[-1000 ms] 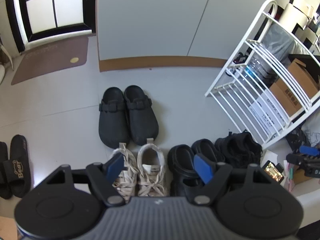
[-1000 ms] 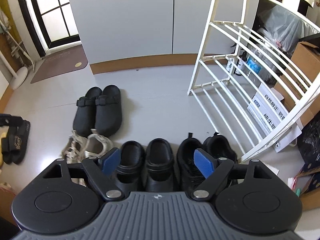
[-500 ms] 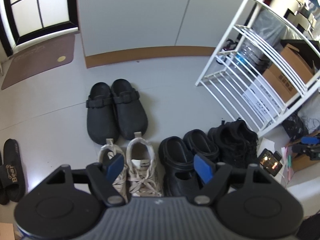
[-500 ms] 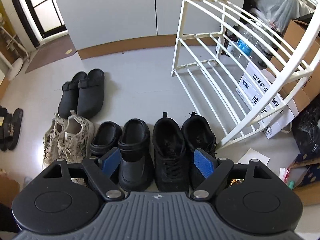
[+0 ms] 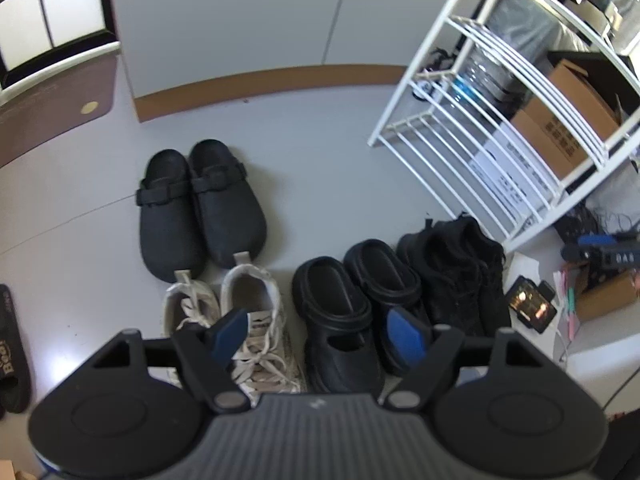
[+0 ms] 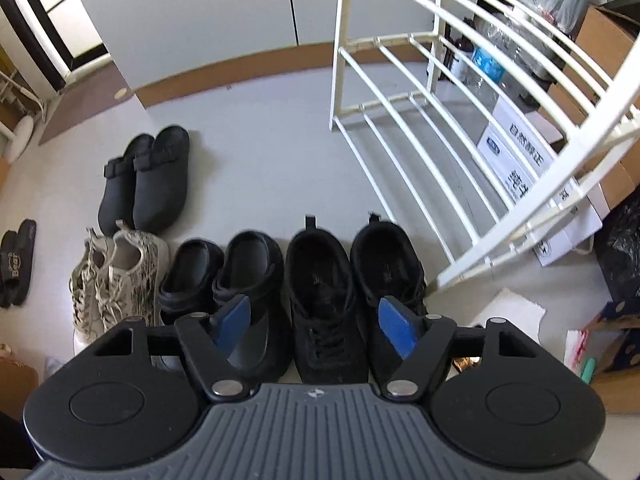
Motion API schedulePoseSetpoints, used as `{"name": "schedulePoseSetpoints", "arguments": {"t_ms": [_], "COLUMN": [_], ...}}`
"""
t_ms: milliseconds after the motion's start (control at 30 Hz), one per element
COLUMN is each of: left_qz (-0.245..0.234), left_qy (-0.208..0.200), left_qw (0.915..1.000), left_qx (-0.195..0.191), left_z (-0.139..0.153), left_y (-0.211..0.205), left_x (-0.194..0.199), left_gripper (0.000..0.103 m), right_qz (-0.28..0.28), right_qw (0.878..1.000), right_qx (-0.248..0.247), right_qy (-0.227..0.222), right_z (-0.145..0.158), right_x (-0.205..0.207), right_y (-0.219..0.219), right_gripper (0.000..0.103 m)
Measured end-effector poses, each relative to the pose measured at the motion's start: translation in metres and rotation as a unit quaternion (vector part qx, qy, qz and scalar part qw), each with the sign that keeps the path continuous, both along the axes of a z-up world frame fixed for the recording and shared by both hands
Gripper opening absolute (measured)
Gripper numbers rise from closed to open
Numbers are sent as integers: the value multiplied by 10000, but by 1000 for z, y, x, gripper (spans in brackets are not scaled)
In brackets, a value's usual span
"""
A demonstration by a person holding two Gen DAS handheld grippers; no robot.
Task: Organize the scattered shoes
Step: 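Lower the right tool fingers into the heels of both black sneakers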
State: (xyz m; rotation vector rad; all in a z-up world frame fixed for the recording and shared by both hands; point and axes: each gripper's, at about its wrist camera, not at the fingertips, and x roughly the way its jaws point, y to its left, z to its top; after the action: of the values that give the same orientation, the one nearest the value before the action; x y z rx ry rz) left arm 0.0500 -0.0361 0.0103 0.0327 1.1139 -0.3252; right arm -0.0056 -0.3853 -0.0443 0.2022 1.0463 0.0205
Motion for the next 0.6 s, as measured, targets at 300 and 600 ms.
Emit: {"name": "schedulePoseSetpoints", "arguments": {"t_ms": [300, 600], "left_qz": [-105, -104], "left_qy": [328, 522], "left_qw": [9993, 9982], "left_qx": [126, 269], "left_z": [-22, -35], "left_y": [-6, 9], "left_x": [5, 5], "left_gripper": [79, 80], "right_qz": [165, 402], "right_qw": [9975, 9944], "right_qx": [-245, -363], "right_qy": [639, 907], "right_z": [-37, -59], "right_x": [26, 36], "right_y": [8, 14], "right_gripper": [76, 76]}}
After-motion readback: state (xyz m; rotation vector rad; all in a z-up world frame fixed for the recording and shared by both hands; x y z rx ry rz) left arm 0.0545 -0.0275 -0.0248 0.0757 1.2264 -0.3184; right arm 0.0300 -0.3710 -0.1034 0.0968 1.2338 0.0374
